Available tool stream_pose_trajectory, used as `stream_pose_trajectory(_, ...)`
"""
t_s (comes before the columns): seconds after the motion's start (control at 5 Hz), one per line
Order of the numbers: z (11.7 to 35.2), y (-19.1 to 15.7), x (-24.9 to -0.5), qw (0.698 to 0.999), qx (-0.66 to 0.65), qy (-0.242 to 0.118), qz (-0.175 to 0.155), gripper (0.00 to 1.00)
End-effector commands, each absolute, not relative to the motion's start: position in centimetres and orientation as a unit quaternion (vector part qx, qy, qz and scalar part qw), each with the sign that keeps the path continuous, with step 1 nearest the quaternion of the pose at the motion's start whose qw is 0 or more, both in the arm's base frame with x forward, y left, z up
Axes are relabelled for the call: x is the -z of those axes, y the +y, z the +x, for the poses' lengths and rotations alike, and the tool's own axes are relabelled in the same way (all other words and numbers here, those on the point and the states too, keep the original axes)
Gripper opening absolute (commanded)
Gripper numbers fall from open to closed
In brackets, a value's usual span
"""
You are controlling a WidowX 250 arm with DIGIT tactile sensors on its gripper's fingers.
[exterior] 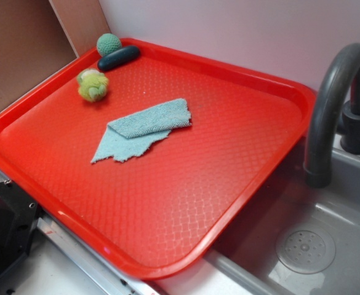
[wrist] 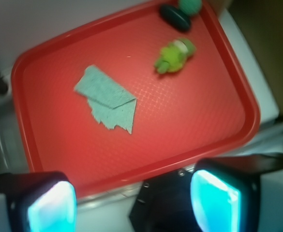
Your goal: Grab the green animal.
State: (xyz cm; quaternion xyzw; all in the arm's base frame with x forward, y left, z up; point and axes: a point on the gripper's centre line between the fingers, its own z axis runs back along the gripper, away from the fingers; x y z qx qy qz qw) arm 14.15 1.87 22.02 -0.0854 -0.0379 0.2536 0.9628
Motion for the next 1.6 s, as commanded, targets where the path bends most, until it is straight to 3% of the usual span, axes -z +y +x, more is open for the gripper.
stream_pose_trajectory(0.0, 18.6, 6.5, -18.7, 0.866, -0.477, -0.143, -0.046, 1.00)
stream_pose_trajectory(0.2, 20.7, 7.9, -16.9, 0.821, -0.531, -0.210, -0.015, 1.00)
stream_pose_trajectory(0.4, 22.8, 9.5, -14.6, 0.808, -0.547, -0.219, 0.022, 1.00)
stream_pose_trajectory(0.6, 24.8, 10.6, -11.5, 0.800, -0.558, -0.201, 0.090, 1.00)
stream_pose_trajectory(0.8, 25.7, 12.0, -9.2, 0.792, -0.569, -0.177, 0.130, 1.00)
stream_pose_trajectory(1.2, 26.1, 10.9, -4.5, 0.803, -0.556, -0.141, 0.160, 1.00)
stream_pose_trajectory(1.4, 25.8, 10.0, -3.4, 0.809, -0.548, -0.135, 0.166, 1.00)
